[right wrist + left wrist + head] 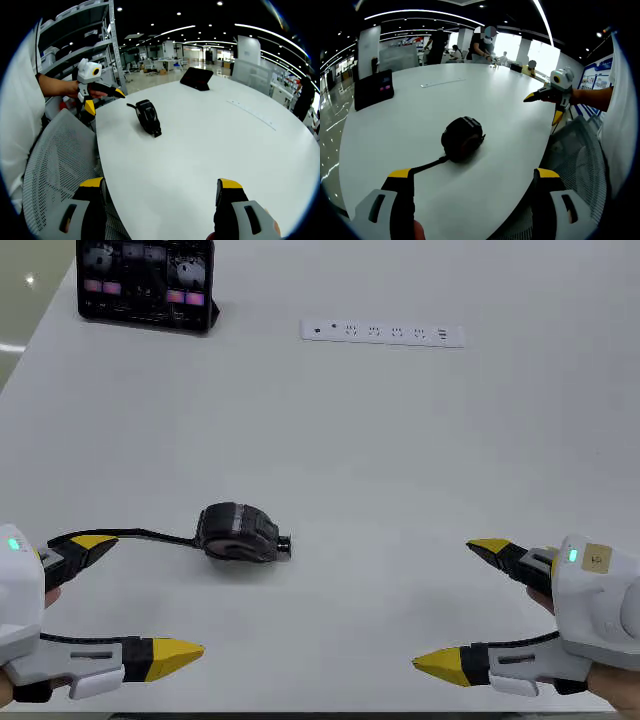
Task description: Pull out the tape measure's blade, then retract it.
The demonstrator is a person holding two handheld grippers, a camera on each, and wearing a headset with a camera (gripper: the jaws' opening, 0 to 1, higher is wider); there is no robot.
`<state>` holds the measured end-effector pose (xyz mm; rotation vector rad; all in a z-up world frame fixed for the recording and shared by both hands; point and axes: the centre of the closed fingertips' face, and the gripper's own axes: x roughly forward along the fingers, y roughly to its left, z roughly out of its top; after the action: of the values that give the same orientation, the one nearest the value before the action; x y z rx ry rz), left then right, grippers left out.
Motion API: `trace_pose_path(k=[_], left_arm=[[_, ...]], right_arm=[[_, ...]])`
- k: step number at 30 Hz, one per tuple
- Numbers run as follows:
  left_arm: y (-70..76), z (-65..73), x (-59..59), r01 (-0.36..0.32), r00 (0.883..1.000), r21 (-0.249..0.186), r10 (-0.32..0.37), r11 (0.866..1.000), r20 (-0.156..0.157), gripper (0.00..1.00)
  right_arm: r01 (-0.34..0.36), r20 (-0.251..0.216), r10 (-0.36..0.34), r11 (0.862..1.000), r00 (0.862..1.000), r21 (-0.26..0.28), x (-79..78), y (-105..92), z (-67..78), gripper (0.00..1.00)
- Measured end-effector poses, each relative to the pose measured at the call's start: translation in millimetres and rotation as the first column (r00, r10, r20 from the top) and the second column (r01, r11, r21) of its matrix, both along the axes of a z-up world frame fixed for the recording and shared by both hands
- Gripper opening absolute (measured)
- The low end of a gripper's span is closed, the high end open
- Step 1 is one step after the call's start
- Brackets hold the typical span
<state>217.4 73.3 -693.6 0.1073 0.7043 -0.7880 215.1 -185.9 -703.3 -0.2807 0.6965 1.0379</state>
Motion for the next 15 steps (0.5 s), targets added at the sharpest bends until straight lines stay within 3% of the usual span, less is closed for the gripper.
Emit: trace_pose_path(k=[7, 12, 15], left_arm=[[0.1, -0.2, 0.3, -0.003, 1.000, -0.003, 0.003, 1.000, 0.002, 0.97], [-0.4, 1.9, 1.4, -0.013, 1.000, -0.020, 0.013, 1.000, 0.008, 0.94], [1.4, 1.1, 2.1, -0.023, 1.000, -0.021, 0.023, 1.000, 0.004, 0.91]], right_arm=[[0.004, 0.011, -0.004, 1.000, 1.000, -0.004, 1.2, -0.6, 0.6, 0.90], [0.027, 0.022, -0.027, 1.000, 0.999, 0.005, 4.6, -2.3, 1.1, 0.86], [0.032, 0.008, -0.032, 0.999, 0.999, 0.013, 4.0, -2.4, 0.8, 0.78]])
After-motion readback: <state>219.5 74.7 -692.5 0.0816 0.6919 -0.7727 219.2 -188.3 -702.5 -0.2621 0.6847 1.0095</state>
